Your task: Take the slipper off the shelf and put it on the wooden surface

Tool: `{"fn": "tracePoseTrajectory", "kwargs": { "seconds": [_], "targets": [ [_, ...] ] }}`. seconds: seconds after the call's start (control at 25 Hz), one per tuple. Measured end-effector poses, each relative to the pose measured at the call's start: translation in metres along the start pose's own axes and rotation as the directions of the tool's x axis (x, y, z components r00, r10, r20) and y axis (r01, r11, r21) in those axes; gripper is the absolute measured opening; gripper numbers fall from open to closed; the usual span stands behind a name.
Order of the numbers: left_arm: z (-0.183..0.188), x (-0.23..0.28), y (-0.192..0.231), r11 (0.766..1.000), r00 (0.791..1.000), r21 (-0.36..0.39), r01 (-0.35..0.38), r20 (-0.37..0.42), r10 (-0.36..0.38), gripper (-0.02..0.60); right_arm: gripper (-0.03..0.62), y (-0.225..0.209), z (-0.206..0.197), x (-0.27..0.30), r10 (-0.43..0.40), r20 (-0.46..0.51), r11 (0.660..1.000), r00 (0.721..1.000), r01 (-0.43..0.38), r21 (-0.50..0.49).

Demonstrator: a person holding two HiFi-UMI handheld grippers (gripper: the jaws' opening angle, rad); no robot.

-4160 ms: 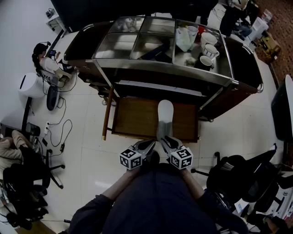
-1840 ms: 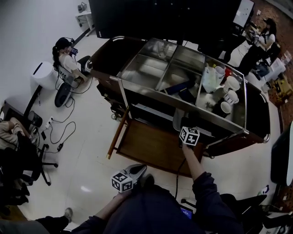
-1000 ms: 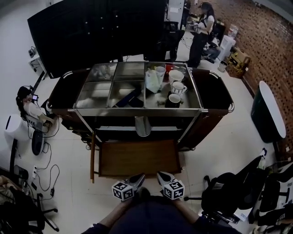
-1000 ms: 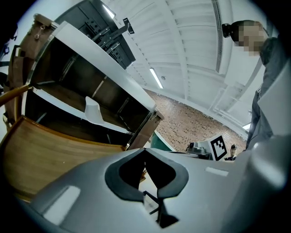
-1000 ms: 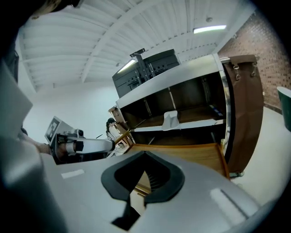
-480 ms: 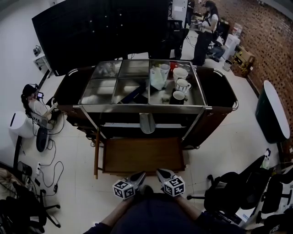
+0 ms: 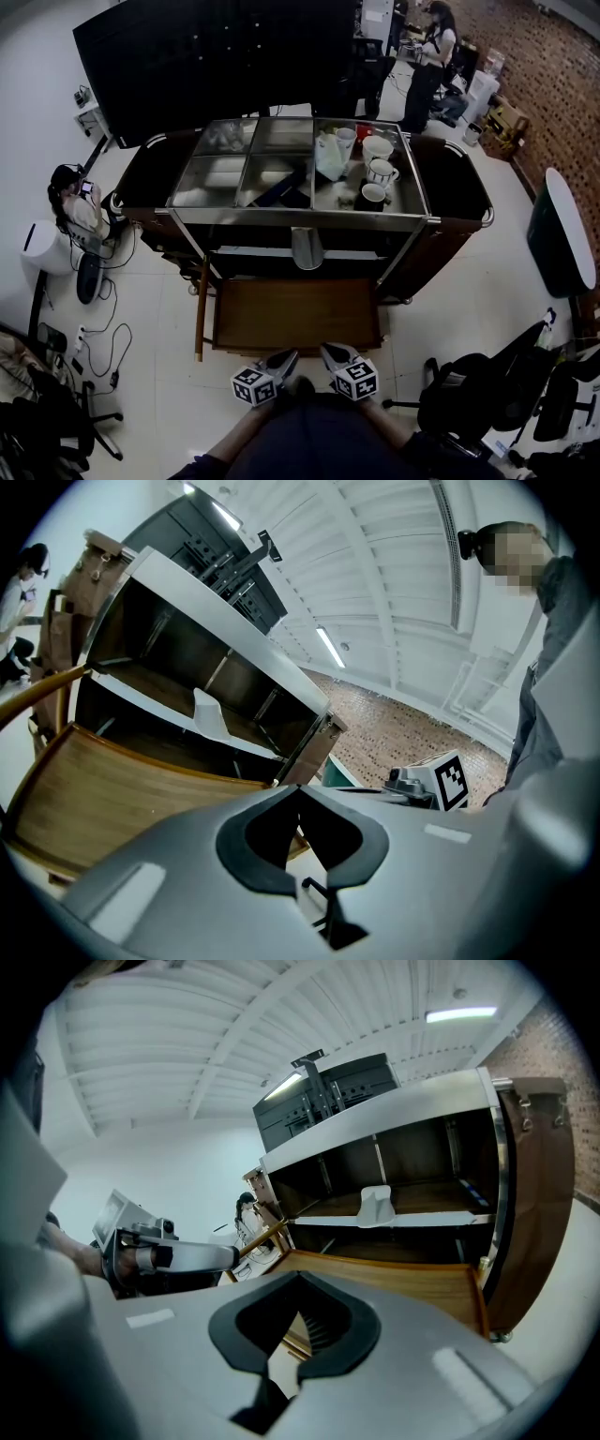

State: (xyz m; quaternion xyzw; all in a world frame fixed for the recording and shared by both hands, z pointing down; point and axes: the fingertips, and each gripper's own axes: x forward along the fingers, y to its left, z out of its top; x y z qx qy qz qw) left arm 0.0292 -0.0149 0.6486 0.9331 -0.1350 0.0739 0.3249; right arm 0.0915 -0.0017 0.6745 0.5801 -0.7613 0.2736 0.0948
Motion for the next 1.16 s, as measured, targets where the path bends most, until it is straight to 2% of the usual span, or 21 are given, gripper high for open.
{"fn": "tracePoseTrajectory", "kwargs": {
  "seconds": [1.16],
  "targets": [
    [-0.0053,-0.0026,-0.0055,1.0,1.0,0.003,0.012,-0.007,-0.012,0.009,0.002,0.0031,-0.0047,-0.0071,-0.008,-0.001,1.0,1.0,0.008,0.004]
  ]
}}
